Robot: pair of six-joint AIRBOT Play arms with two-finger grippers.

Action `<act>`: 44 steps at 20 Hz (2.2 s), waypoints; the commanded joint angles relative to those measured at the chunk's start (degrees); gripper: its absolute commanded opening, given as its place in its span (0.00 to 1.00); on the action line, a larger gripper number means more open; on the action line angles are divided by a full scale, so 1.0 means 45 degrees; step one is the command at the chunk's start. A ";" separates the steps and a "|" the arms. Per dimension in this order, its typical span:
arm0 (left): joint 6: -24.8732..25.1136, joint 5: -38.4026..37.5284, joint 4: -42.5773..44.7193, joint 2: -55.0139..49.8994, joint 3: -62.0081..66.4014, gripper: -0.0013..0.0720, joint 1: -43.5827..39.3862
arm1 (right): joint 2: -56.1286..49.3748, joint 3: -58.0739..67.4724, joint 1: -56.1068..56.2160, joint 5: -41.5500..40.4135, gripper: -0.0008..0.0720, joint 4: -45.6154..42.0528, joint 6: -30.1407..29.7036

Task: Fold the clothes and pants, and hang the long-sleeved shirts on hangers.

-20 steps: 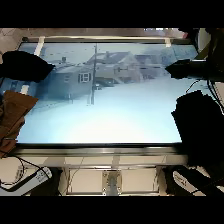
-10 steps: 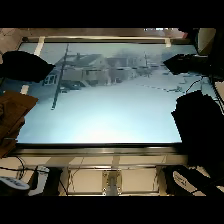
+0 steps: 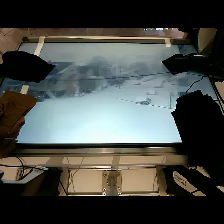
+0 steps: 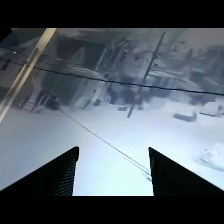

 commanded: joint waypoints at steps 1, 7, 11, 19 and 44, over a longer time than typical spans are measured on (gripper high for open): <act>0.1525 0.1010 -0.1661 -0.1180 -0.0019 0.75 0.0044 | -0.0005 0.0015 0.0005 -0.0024 0.71 0.0010 0.0199; 0.5008 0.1243 -0.3565 -0.1394 0.1137 0.04 0.0044 | 0.0005 0.0015 0.0005 -0.0015 0.71 0.0063 0.0903; 0.5717 -0.1423 -0.3565 -0.1263 0.3089 0.04 -0.0340 | 0.0029 0.0296 -0.0010 0.0053 0.71 -0.0656 0.0899; 0.5824 -0.5105 -0.0563 -0.0733 0.3157 0.70 -0.0593 | 0.0029 0.0568 -0.0010 0.0141 0.71 -0.1049 0.0889; 0.5372 -0.2866 -0.4629 -0.3682 0.3832 0.04 -0.0607 | -0.0073 0.0568 -0.0010 0.0282 0.71 -0.0952 0.1559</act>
